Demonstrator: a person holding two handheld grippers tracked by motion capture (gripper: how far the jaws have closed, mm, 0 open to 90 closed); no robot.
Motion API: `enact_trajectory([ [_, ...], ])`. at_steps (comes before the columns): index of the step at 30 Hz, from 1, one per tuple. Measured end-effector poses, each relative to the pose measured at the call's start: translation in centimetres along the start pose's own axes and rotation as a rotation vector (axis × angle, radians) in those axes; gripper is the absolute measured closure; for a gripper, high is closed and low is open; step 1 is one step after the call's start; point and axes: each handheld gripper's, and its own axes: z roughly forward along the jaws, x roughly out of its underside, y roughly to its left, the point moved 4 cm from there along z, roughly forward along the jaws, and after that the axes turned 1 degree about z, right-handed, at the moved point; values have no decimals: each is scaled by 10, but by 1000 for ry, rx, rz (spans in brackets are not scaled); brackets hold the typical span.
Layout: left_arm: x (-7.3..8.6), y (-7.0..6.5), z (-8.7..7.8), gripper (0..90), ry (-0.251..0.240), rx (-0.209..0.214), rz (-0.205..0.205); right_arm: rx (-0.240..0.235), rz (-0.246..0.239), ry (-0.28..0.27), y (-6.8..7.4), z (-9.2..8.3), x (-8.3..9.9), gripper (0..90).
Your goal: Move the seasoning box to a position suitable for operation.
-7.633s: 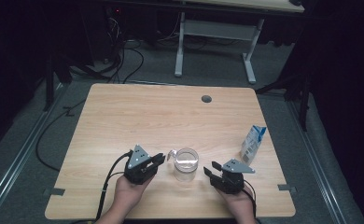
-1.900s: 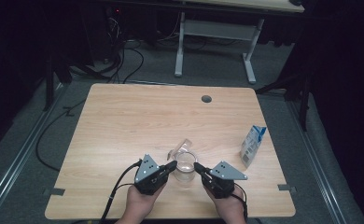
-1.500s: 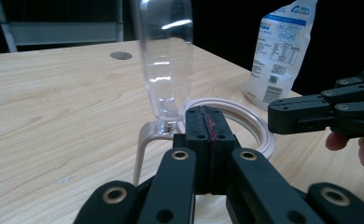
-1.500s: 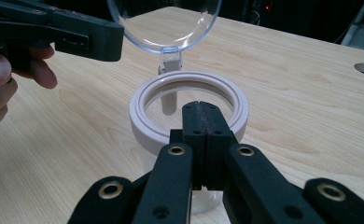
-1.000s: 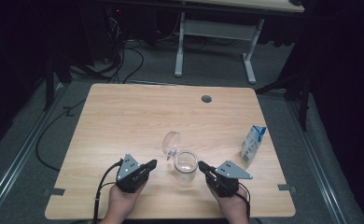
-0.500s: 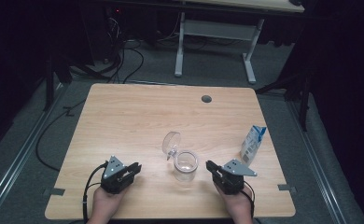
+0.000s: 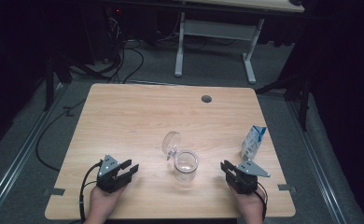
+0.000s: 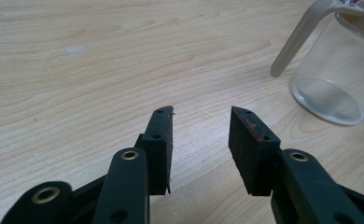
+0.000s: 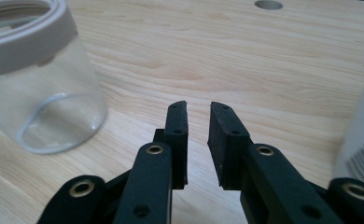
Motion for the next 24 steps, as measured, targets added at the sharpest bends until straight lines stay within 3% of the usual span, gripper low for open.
enact_trajectory([
  [24, 1, 0, 0, 583, 1, 6, 7, 156, 62, -25, -50, -43, 18, 678],
])
